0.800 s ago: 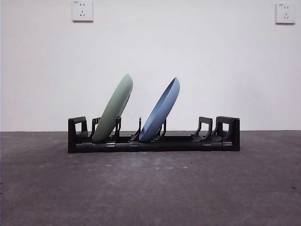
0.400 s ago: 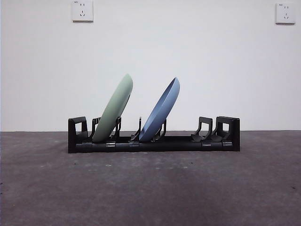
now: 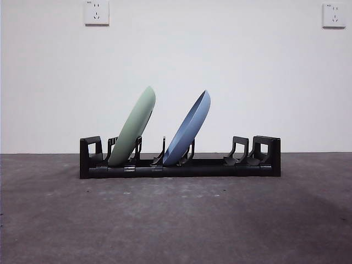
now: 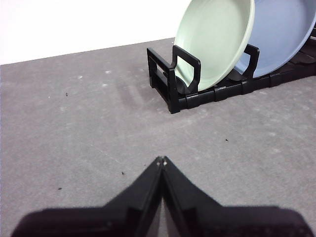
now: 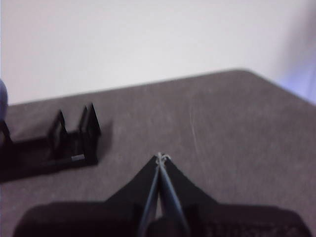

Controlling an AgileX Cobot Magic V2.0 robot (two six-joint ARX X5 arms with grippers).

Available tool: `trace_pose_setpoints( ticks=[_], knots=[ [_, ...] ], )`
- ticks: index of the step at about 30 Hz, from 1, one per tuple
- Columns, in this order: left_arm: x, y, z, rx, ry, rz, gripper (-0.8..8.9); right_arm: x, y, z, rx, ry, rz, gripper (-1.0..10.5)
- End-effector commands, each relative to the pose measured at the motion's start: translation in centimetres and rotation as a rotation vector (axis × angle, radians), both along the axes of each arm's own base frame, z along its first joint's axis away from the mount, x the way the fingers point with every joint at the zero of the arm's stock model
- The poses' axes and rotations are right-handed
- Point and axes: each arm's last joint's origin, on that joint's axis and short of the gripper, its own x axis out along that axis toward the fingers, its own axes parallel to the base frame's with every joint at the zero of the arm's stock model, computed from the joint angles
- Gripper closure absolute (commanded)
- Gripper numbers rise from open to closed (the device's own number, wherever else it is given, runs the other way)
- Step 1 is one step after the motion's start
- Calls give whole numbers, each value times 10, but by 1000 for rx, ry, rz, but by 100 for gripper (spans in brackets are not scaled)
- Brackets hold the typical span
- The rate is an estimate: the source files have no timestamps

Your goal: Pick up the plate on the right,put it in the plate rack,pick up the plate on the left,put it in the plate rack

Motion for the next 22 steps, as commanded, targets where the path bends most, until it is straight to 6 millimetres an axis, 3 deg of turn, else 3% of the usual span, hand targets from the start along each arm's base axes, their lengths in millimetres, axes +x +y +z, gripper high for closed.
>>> trace_pose_setpoints(
  ticks=[1, 6, 22],
  knots=[
    [0, 0, -3, -6, 9, 5, 817, 4, 0, -15, 23, 26, -7, 945],
    [1, 0, -4, -6, 12, 5, 817, 6, 0, -35, 23, 100, -2, 945],
    [1, 0, -4, -6, 12, 5, 817, 6, 1, -34, 54, 95, 41, 945]
  ],
)
